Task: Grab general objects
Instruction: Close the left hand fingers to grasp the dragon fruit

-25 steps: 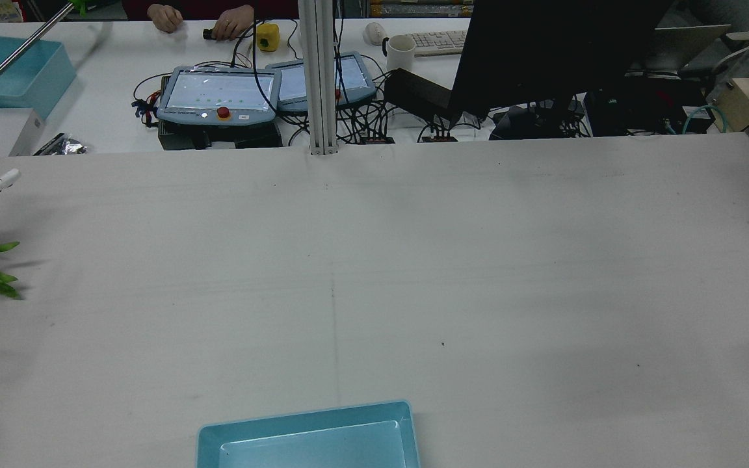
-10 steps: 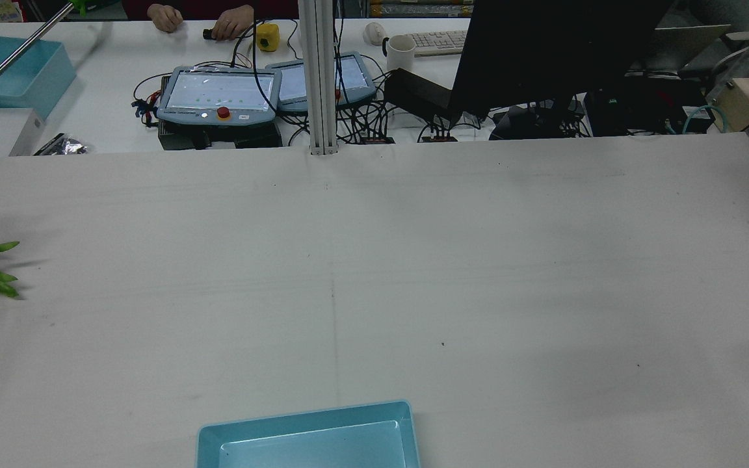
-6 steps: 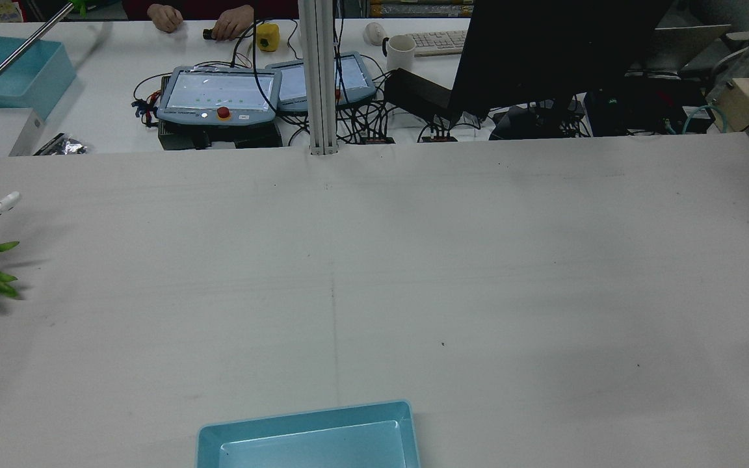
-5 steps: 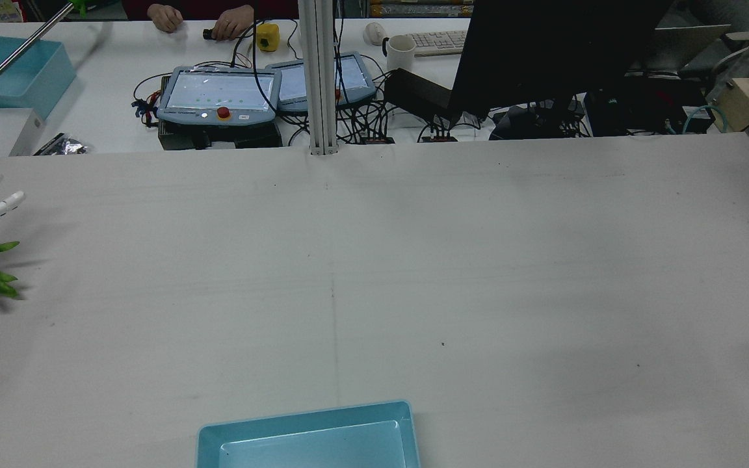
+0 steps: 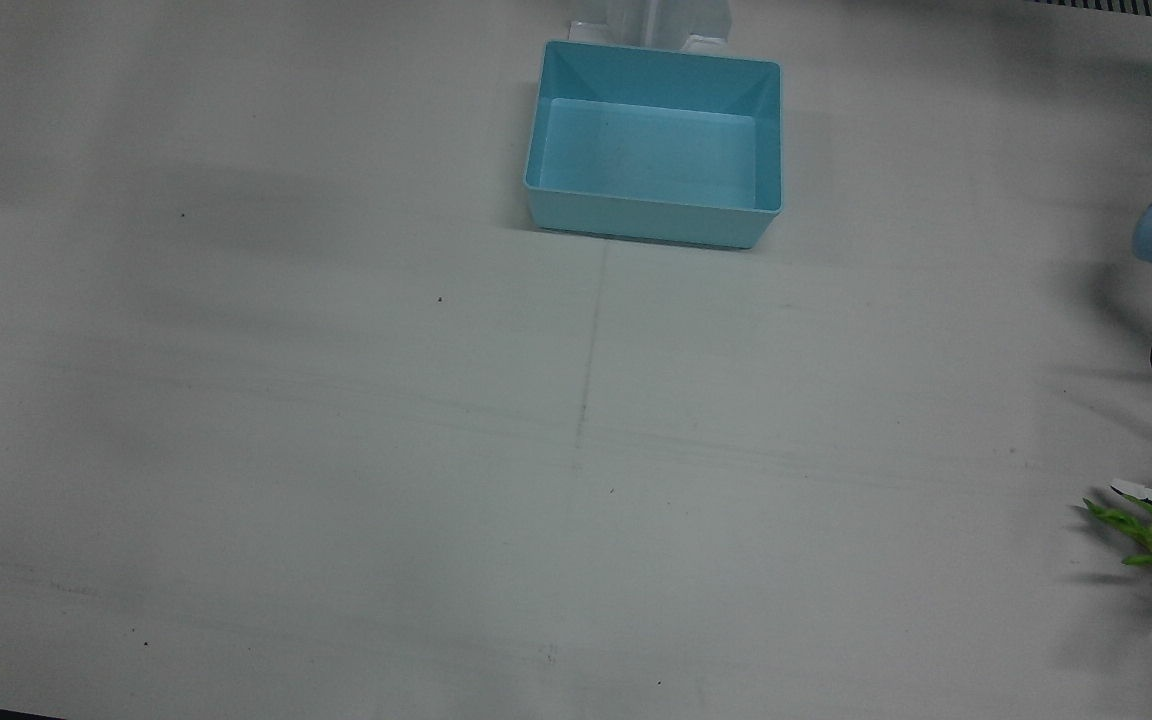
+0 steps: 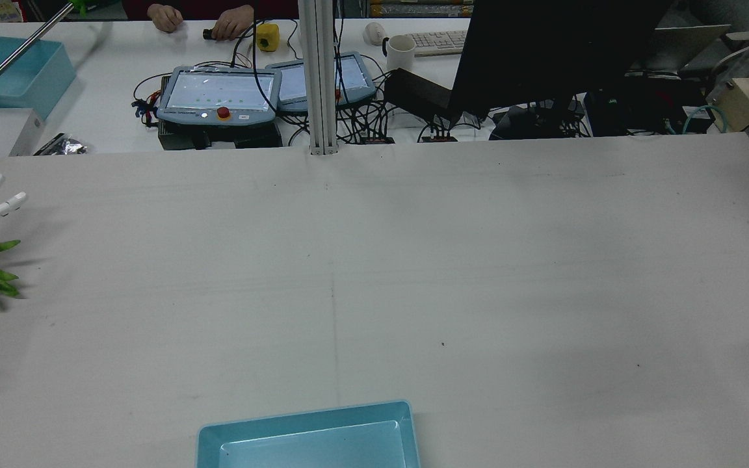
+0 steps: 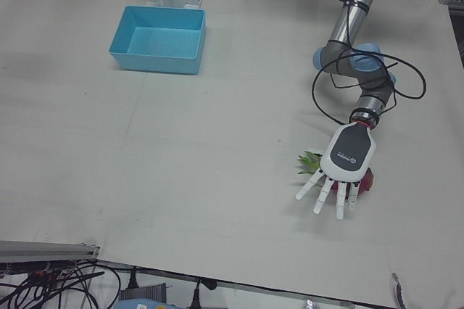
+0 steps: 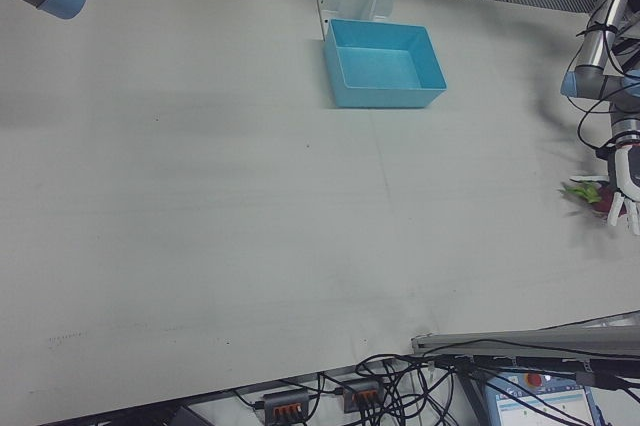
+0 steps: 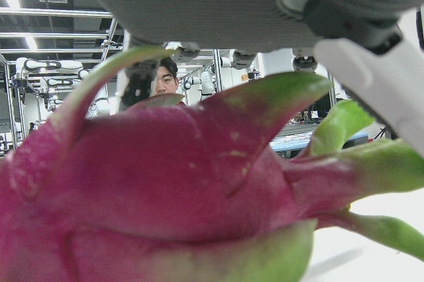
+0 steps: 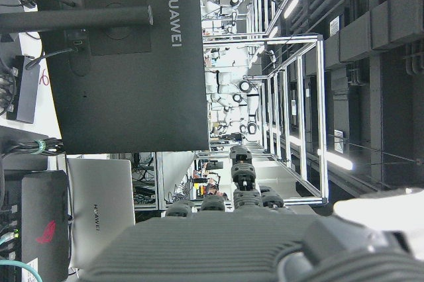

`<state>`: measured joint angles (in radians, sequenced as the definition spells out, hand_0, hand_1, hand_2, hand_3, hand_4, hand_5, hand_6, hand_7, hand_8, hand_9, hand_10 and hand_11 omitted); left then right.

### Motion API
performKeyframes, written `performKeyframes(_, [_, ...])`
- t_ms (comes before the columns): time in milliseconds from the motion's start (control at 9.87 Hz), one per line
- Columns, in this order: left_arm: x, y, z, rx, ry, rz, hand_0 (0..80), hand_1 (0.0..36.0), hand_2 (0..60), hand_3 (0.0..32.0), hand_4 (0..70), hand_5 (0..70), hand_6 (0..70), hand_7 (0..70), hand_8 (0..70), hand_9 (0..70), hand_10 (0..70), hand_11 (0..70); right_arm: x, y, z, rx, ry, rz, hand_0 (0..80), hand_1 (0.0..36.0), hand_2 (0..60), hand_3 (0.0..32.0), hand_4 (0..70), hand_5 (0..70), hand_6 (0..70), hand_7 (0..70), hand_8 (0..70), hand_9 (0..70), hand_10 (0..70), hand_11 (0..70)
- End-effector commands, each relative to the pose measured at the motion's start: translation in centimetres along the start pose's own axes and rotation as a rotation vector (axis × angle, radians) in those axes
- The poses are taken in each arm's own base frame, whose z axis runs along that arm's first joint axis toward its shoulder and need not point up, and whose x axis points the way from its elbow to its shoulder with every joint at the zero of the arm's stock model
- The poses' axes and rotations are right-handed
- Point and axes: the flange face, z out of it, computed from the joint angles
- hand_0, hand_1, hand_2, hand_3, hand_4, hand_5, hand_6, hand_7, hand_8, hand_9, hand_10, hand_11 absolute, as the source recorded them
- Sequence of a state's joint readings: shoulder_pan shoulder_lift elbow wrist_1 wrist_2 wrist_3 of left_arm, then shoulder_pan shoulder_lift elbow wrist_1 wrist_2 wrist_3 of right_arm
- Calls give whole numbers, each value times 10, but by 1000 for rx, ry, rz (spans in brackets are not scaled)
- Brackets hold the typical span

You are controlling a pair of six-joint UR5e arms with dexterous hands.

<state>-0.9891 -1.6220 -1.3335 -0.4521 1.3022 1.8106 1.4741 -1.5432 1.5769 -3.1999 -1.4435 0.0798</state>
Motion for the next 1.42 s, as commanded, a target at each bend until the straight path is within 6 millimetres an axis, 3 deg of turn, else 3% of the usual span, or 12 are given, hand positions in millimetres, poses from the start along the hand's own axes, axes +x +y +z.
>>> performKeyframes(0, [18,-8,-3,4,-15,-6,525,188,0,320,0,39,0,0,1,0,0,0,0,0,0,0,0,0,0,0,0,0,0,0,0,0,0,0,0,0])
performKeyframes(203, [23,-12,-11,1,-28,-4,528,194,0,320,0,38,0,0,1,0,0,0,0,0,0,0,0,0,0,0,0,0,0,0,0,0,0,0,0,0])
performKeyframes(507, [-10,-3,-17,8,-24,7,521,189,0,320,0,56,0,0,3,0,0,0,0,1,0,-2,0,0,0,0,0,0,0,0,0,0,0,0,0,0])
performKeyframes(1318, [-27,-3,-19,31,-54,19,522,195,0,320,0,105,0,0,0,0,0,0,0,0,0,0,0,0,0,0,0,0,0,0,0,0,0,0,0,0])
